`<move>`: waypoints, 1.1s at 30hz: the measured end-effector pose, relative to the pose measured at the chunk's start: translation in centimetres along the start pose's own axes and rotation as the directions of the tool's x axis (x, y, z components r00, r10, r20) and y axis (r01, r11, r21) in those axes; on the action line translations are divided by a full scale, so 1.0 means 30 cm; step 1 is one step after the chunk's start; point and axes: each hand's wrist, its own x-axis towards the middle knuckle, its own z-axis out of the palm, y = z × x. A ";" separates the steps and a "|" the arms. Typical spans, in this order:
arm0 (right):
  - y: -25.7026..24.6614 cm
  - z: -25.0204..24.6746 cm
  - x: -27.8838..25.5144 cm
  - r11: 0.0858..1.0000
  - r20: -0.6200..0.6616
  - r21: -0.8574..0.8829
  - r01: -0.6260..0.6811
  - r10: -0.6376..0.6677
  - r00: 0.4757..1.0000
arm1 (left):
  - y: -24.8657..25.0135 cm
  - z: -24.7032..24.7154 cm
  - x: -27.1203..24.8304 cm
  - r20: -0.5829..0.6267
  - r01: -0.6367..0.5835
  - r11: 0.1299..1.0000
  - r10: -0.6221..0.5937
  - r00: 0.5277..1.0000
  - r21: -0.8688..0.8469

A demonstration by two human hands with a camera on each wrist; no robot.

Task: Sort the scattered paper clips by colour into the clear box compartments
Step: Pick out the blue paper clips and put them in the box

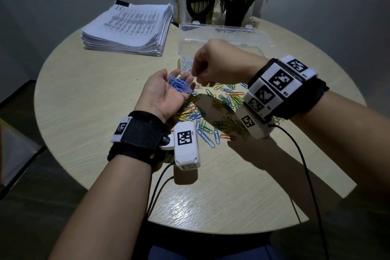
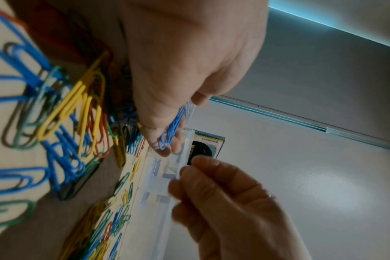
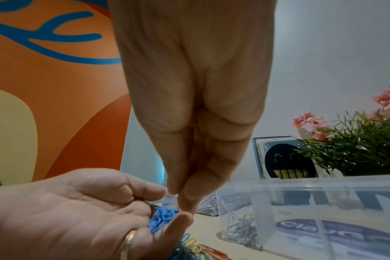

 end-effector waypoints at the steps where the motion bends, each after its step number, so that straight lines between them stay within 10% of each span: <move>1: 0.005 0.002 -0.014 0.999 0.063 -0.037 0.013 -0.011 0.998 | 0.001 0.000 0.000 -0.002 -0.002 1.000 0.002 1.000 -0.002; 10: 0.015 0.089 -0.145 0.981 0.528 -0.082 0.178 -0.109 0.842 | 0.000 -0.006 -0.012 -0.006 -0.014 1.000 0.014 1.000 0.012; 33: 0.023 0.146 -0.135 0.807 0.401 -0.394 0.441 -0.281 0.872 | 0.010 -0.018 -0.012 -0.020 -0.026 1.000 0.026 0.999 -0.008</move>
